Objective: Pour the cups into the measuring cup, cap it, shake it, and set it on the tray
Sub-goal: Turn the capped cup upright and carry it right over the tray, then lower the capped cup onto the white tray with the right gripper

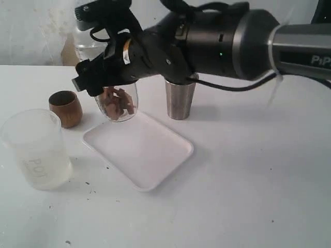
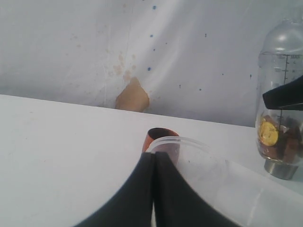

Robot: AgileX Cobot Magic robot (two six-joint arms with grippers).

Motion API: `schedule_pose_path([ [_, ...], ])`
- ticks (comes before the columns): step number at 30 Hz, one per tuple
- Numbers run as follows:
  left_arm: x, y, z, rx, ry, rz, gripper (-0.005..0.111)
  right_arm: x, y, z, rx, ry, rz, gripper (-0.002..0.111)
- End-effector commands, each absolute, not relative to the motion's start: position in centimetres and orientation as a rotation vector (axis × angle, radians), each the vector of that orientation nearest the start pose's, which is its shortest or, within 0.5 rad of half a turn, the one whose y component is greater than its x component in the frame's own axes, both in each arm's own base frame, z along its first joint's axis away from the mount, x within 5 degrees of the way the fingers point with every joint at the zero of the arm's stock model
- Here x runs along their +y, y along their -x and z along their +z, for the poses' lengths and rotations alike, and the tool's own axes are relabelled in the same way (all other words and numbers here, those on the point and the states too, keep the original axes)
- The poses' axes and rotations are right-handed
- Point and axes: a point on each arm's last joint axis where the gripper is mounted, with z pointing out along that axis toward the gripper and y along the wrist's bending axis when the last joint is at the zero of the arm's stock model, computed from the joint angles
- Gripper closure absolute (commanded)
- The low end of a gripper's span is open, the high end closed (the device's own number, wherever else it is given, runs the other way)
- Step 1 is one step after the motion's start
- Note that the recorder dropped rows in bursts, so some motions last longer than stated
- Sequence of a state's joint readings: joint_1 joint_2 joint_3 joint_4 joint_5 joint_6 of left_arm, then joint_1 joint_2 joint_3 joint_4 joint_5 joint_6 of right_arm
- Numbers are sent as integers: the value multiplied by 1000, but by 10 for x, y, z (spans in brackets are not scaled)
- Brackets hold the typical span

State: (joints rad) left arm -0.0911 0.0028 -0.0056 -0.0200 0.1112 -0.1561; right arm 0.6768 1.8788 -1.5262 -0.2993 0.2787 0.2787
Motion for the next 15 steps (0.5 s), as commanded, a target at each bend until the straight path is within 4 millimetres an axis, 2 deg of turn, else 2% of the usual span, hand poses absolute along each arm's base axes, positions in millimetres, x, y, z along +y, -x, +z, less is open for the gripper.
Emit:
schedule_pose_path([
  [1, -5, -56, 204, 1593, 68, -212, 107, 257, -349, 279, 1859, 568, 472, 108],
  [7, -5, -56, 204, 1593, 68, -212, 107, 242, -336, 246, 1681, 490, 634, 108],
  [12, -5, -56, 204, 1593, 68, -212, 107, 237, -336, 220, 1687, 570, 506, 108],
  [15, -5, -56, 204, 1593, 68, -212, 107, 238, -339, 208, 1711, 575, 488, 108],
])
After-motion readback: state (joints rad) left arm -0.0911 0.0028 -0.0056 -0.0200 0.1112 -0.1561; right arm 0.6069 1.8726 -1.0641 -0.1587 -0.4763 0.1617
